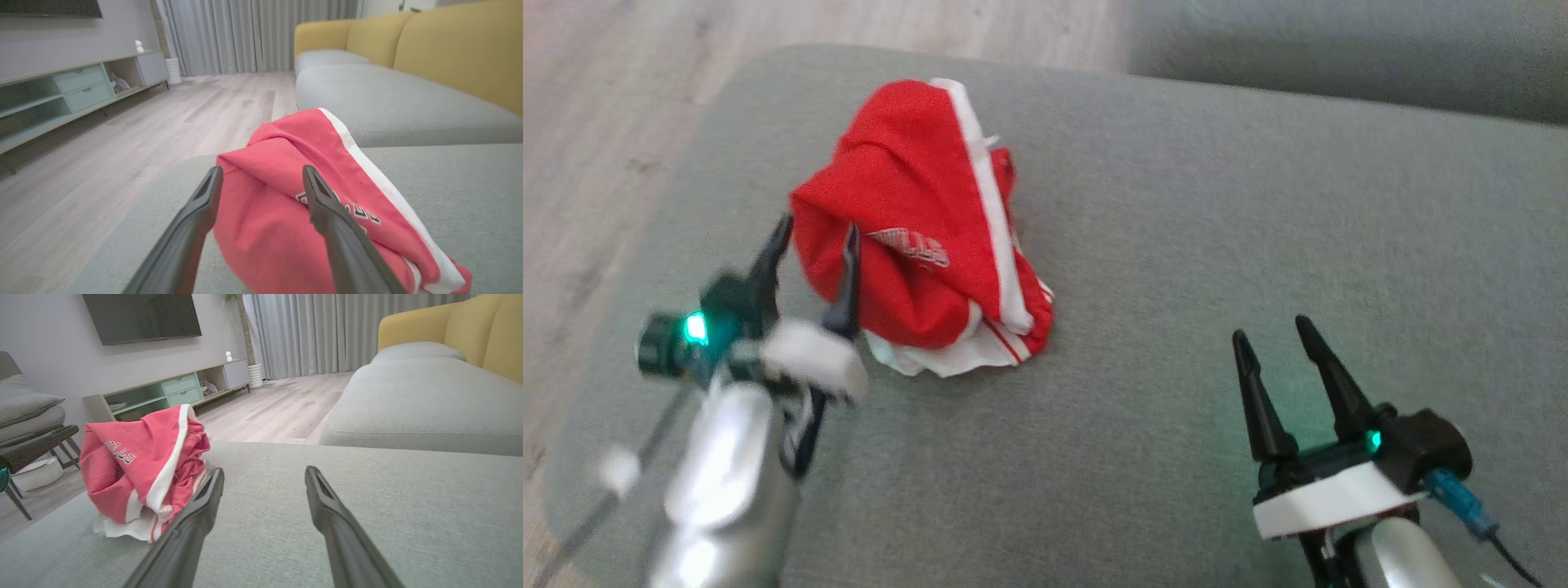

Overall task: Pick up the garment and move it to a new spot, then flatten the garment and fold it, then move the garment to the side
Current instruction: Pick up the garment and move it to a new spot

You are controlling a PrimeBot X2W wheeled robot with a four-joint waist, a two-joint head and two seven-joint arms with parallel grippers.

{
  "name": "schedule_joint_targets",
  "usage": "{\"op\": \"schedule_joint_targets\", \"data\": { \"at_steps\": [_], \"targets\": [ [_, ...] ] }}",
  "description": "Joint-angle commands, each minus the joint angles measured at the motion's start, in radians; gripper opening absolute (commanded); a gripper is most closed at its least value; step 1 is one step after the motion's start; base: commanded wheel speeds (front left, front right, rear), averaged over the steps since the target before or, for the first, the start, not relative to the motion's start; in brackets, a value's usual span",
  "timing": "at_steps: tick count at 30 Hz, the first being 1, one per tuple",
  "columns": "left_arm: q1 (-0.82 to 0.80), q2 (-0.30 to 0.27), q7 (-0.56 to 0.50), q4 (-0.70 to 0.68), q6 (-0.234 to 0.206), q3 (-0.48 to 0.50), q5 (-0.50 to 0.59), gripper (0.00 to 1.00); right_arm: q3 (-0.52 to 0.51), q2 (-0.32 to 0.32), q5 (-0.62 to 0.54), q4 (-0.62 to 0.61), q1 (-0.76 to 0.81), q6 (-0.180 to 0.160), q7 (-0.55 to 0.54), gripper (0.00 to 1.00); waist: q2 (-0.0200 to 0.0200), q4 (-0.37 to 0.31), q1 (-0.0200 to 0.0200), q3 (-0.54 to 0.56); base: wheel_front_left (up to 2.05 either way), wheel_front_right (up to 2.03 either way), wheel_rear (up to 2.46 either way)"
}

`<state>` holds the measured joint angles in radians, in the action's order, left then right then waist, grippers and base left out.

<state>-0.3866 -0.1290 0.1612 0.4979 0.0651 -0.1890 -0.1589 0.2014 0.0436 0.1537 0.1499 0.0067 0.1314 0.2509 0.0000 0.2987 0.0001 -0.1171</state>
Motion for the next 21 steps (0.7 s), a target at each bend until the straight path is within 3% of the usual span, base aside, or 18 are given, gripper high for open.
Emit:
{"op": "schedule_joint_targets", "data": {
  "at_steps": [1, 4, 10, 17, 18, 19, 21],
  "targets": [
    [-0.110, -0.038, -0.060, 0.027, 0.018, 0.022, -0.005, 1.00, 0.017, 0.007, -0.007, -0.029, -0.050, -0.001, 0.011, 1.00, 0.0000, -0.052, -0.0001, -0.057, 0.00, 0.00, 0.00],
    [-0.242, -0.078, -0.165, 0.146, 0.038, 0.020, -0.021, 1.00, -0.002, 0.007, 0.010, -0.031, -0.072, -0.001, 0.011, 1.00, 0.0000, -0.088, -0.0001, -0.100, 0.00, 0.00, 0.00],
    [-0.339, -0.118, -0.230, 0.290, 0.049, 0.020, -0.042, 1.00, 0.019, 0.007, 0.011, -0.021, -0.099, -0.001, 0.011, 1.00, 0.0000, -0.130, -0.0001, -0.134, 0.00, 0.00, 0.00],
    [-0.370, -0.124, -0.277, 0.389, 0.058, 0.017, -0.084, 1.00, 0.024, 0.007, 0.020, -0.016, -0.108, -0.001, 0.011, 1.00, 0.0000, -0.151, -0.0001, -0.139, 0.00, 0.00, 0.00],
    [-0.373, -0.125, -0.283, 0.401, 0.060, 0.012, -0.091, 0.85, 0.025, 0.007, 0.022, -0.015, -0.109, -0.001, 0.011, 1.00, 0.0000, -0.153, -0.0001, -0.138, 0.00, 0.00, 0.00],
    [-0.376, -0.126, -0.281, 0.407, 0.061, 0.006, -0.096, 0.02, 0.027, 0.007, 0.023, -0.015, -0.110, -0.001, 0.011, 1.00, 0.0000, -0.155, -0.0001, -0.137, 0.00, 0.00, 0.00],
    [-0.384, -0.126, -0.252, 0.413, 0.064, -0.005, -0.114, 0.00, 0.030, 0.007, 0.027, -0.014, -0.110, -0.001, 0.011, 1.00, 0.0000, -0.157, -0.0001, -0.133, 0.00, 0.00, 0.00]
  ]
}}
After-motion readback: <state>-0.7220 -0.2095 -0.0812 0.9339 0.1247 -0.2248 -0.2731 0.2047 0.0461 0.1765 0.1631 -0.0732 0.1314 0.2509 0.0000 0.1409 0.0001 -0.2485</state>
